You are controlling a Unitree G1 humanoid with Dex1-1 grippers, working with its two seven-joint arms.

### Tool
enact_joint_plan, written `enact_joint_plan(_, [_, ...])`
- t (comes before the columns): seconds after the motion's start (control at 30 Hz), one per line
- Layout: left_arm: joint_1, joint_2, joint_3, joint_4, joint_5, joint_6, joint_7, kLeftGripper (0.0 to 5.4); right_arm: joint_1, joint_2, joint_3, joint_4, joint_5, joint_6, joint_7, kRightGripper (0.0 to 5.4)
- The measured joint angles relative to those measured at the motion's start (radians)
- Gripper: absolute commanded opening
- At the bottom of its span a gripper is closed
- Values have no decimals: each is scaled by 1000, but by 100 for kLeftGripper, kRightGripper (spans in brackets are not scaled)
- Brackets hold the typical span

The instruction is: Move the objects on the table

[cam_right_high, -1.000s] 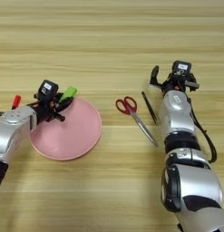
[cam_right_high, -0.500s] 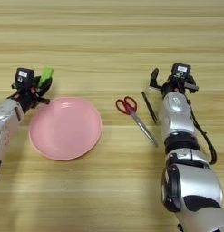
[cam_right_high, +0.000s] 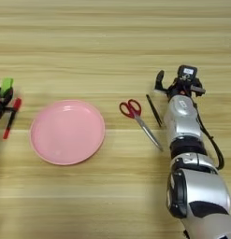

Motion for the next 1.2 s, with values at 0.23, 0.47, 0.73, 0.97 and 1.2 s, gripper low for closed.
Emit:
enact_joint_plan(0.23, [-14, 15, 47, 203, -1, -169, 45, 132, -4, -1, 0, 3, 0, -1, 1, 540])
enact_joint_plan(0.47, [-33, 17, 28, 315, 23, -232, 52, 132, -6, -2, 0, 3, 0, -1, 2, 540])
enact_joint_plan(0.73, [-52, 28, 12, 379, 34, -250, 54, 132, -6, -3, 0, 4, 0, -1, 4, 540])
enact_joint_plan(0.97, [-62, 37, -7, 392, 49, -249, 64, 132, -6, -3, 1, 4, 0, -1, 11, 540])
enact_joint_plan(1.2, [-80, 39, -16, 417, 49, -249, 71, 132, -6, -3, 1, 4, 0, -1, 16, 540])
